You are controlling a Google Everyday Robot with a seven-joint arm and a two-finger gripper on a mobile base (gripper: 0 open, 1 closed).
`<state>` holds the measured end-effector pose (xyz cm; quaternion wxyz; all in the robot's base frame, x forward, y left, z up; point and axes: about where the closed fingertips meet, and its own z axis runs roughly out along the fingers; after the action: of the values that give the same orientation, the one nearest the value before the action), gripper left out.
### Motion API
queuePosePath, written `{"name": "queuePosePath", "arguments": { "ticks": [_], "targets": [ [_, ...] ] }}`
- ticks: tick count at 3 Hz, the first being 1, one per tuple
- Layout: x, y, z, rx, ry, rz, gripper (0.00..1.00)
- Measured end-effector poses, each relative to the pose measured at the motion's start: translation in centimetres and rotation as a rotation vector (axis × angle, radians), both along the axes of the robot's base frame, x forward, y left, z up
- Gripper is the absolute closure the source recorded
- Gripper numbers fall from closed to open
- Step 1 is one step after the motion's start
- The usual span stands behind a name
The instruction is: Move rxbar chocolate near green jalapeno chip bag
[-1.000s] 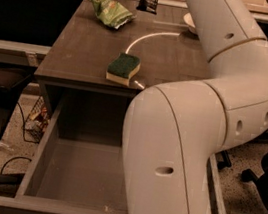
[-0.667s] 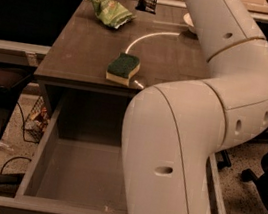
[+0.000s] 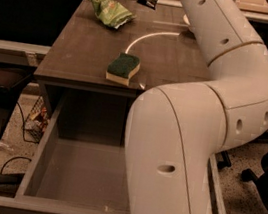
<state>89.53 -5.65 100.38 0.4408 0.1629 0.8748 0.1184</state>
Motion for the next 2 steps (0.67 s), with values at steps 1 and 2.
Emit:
{"name": "queuePosePath", "arguments": {
  "ticks": [1,2],
  "targets": [
    [1.69,-0.54,0.09,0.058,-0.065,-0.079,1.0],
    [2.32,-0.17,-0.49,0.091,-0.08,-0.089,1.0]
  ]
}}
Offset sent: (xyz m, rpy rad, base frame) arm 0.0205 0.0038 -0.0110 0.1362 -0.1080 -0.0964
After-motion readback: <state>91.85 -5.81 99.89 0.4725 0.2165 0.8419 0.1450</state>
